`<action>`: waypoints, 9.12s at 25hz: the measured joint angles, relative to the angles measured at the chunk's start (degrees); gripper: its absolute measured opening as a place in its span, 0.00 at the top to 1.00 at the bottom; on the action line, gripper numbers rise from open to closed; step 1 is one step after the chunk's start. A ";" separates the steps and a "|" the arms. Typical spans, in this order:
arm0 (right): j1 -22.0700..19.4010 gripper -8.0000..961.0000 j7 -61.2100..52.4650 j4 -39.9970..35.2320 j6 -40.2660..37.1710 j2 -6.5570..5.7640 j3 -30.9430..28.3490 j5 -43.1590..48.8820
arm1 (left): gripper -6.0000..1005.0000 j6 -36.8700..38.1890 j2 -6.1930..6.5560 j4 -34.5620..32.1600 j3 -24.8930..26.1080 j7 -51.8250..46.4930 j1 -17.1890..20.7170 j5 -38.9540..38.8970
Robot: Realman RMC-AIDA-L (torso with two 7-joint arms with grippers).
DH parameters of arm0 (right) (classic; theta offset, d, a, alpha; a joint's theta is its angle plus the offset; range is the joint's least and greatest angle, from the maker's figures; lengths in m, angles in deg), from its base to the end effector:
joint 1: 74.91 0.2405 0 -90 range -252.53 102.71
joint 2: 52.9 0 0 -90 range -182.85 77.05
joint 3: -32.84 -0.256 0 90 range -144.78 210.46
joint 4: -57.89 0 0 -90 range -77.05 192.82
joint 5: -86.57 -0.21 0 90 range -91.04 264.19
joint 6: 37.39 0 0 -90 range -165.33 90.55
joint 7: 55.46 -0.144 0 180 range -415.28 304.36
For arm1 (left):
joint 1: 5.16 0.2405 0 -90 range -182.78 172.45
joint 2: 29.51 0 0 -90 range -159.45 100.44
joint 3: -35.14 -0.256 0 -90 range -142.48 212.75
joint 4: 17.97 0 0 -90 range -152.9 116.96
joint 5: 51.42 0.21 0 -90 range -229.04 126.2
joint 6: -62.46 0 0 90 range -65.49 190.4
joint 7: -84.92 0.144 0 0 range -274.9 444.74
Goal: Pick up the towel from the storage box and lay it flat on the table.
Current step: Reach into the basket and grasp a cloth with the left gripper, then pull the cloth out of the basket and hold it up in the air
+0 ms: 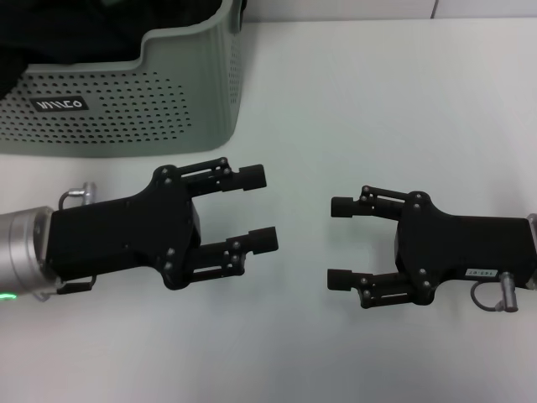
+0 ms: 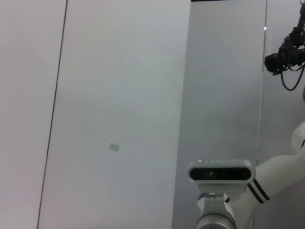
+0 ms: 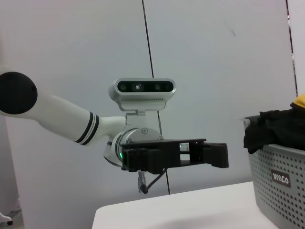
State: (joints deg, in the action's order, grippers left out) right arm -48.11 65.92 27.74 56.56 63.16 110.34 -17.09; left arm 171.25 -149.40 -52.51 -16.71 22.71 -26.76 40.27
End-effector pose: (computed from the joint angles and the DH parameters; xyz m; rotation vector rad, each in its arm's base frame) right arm 0.2171 0.2855 -0.0377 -2.8765 0.1349 1.1120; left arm -0.2359 0.2596 -0.0004 -2.7369 -0.2060 -1.2955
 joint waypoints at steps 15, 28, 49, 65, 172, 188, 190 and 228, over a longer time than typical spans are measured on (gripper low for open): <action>-0.20 0.11 -0.10 0.35 0.24 0.06 -0.04 -0.10 | 0.38 -4.52 0.10 -0.21 1.52 0.53 0.98 -1.23; -0.64 0.11 0.49 0.45 -0.45 0.09 0.04 -0.25 | 0.42 -32.13 -0.44 -16.68 9.19 -6.56 -0.38 -14.29; -0.61 0.11 1.30 0.92 -2.20 0.02 -0.32 -0.60 | 0.56 -66.32 -0.53 -16.75 -9.60 11.50 1.86 -33.74; -1.19 0.11 2.29 1.26 -2.18 0.00 -0.40 -0.68 | 0.95 -51.20 1.45 -10.38 -10.10 6.66 4.37 -47.32; -3.14 0.84 34.68 -17.12 -51.22 0.13 40.99 -49.40 | 0.97 -8.17 -0.51 21.82 -2.86 13.18 -2.74 -41.06; -0.56 0.83 32.76 -14.93 -51.75 0.12 43.44 -49.50 | 0.96 -6.94 -0.51 22.05 -2.95 13.18 -2.75 -41.00; -0.28 0.82 32.64 -14.72 -51.80 0.12 43.35 -49.54 | 0.96 -6.74 -0.53 22.06 -3.03 13.18 -2.60 -40.93; -4.02 0.99 36.54 -21.78 -47.25 -0.26 38.97 -48.89 | 0.95 -7.59 -0.07 21.97 -7.46 14.11 0.47 -38.30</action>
State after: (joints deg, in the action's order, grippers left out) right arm -52.13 102.47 5.95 9.31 62.90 149.30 -65.97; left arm 163.67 -149.47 -30.54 -24.18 36.81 -26.29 1.98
